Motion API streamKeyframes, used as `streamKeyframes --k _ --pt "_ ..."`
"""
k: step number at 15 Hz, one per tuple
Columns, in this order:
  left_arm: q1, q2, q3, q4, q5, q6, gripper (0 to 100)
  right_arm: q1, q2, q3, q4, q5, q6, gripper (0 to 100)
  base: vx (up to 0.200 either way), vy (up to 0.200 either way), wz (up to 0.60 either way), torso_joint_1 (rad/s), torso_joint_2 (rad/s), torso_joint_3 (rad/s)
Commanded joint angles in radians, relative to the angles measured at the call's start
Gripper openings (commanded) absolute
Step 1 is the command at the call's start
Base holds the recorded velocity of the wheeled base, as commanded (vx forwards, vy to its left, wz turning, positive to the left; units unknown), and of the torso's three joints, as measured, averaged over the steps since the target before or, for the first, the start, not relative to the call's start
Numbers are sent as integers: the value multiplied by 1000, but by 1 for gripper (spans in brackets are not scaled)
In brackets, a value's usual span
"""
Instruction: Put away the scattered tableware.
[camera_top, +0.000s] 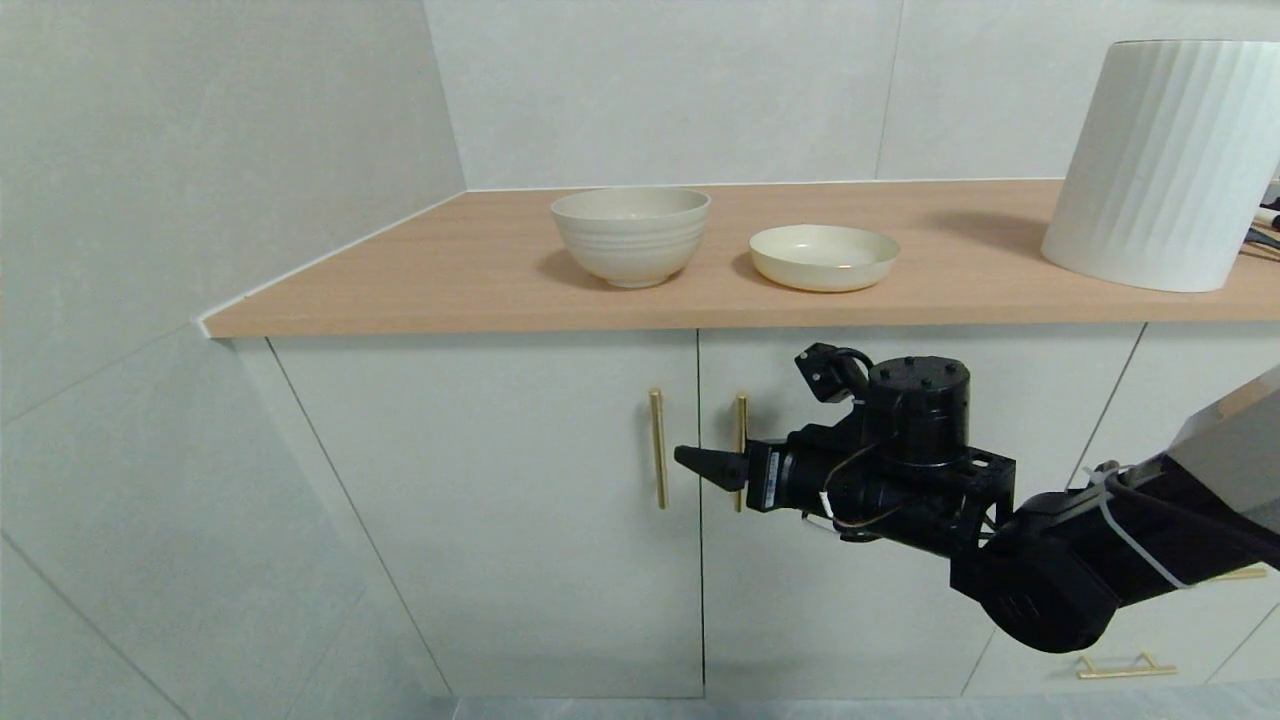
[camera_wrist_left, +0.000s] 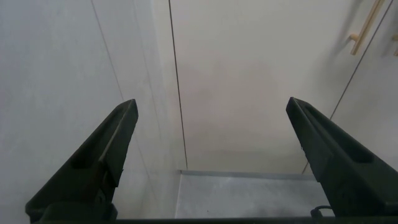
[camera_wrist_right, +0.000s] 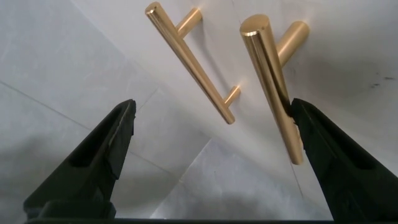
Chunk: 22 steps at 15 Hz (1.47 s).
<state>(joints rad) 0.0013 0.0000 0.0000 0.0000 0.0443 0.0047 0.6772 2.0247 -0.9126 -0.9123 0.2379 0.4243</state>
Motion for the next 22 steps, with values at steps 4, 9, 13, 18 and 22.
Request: streamKeyframes --k 4,9,13,18,22 --pt "0 2 0 0 0 0 100 30 -34 15 3 21 67 100 0 0 0 0 0 0" --pt "0 2 0 0 0 -3 100 59 -133 83 10 35 88 100 0 0 0 0 0 0" --pt "0 2 0 0 0 -5 100 64 -256 215 9 84 88 100 0 0 0 0 0 0" --pt "0 2 0 0 0 0 100 67 -371 342 6 135 88 100 0 0 0 0 0 0" --pt "0 2 -60 -2 -46 6 100 70 -379 356 6 135 88 100 0 0 0 0 0 0"
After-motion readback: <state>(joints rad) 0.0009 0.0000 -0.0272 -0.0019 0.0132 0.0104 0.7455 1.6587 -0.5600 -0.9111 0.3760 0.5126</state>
